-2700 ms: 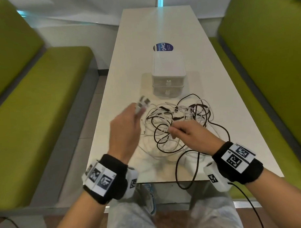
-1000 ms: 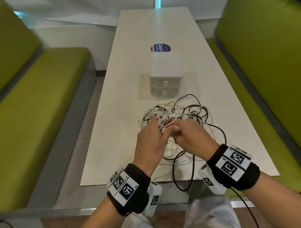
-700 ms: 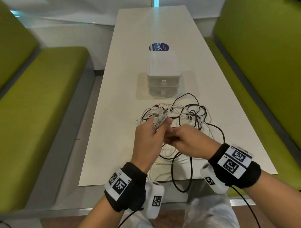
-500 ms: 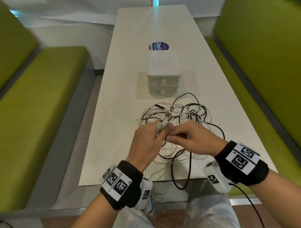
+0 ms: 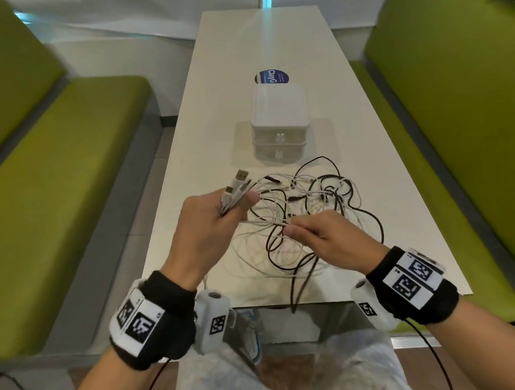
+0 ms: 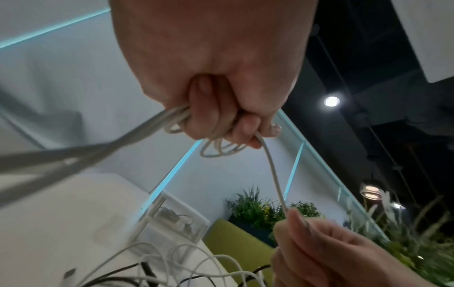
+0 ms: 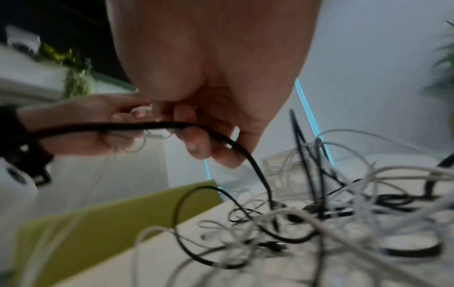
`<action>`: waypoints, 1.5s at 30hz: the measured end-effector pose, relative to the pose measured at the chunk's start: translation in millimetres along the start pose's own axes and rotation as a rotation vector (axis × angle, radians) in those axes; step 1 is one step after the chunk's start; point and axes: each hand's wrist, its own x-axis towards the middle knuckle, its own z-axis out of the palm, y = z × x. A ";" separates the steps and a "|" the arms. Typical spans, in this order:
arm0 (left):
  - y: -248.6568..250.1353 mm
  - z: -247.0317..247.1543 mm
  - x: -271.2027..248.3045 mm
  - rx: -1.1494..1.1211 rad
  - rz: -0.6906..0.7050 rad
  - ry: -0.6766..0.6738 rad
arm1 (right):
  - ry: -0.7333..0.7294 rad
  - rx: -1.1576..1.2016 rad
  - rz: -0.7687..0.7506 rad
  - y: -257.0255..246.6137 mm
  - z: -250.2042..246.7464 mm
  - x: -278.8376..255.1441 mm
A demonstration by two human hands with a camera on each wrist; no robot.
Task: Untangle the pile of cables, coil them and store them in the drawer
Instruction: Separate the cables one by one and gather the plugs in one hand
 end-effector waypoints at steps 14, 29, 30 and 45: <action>40.6 -17.5 -41.1 -0.308 0.013 -0.402 | -0.550 -0.117 -0.074 -45.1 -4.0 -38.5; 55.3 -22.6 -58.2 -0.374 -0.181 -0.737 | -0.395 -0.250 0.151 -45.1 -30.7 -50.5; 53.6 -22.0 -56.7 -0.378 -0.191 -0.732 | -0.367 -0.249 0.152 -43.8 -31.4 -50.2; 31.2 10.4 -43.5 -0.618 -0.198 -0.519 | -0.257 0.427 0.186 -64.8 -30.4 -49.4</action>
